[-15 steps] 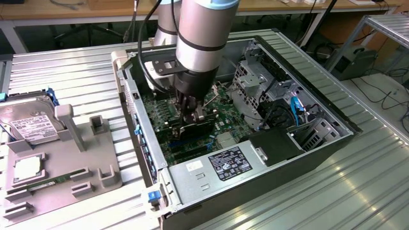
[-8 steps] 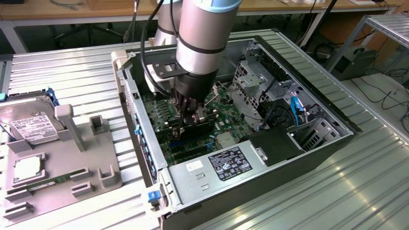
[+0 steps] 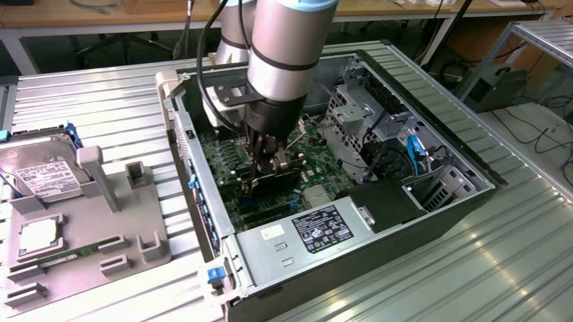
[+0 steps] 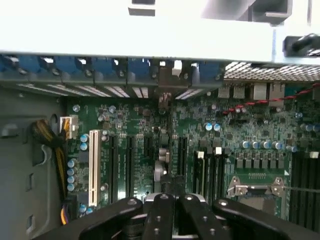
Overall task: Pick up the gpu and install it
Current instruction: 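Press down on the gpu until it lock into place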
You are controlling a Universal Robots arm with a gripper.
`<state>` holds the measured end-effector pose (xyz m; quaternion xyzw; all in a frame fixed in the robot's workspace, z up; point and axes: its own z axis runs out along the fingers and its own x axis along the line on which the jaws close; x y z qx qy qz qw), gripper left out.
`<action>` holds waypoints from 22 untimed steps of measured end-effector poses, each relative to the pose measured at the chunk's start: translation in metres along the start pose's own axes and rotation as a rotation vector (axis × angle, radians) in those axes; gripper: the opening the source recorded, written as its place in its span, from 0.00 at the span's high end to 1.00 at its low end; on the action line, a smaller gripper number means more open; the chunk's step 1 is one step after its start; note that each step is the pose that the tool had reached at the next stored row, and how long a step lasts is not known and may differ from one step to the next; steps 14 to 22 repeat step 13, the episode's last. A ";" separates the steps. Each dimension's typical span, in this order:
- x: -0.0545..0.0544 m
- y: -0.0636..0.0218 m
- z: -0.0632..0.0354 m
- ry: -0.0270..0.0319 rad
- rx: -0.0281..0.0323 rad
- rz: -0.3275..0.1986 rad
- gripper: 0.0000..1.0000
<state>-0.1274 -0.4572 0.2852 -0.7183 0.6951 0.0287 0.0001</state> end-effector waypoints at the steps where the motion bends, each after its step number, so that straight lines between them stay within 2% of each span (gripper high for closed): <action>1: 0.000 0.0001 -0.0044 -0.0007 -0.0004 0.000 0.89; 4: 0.000 0.0004 -0.0112 -0.0003 -0.0013 0.000 0.89; 22: 0.000 0.0004 -0.0113 -0.0003 -0.0013 0.000 0.89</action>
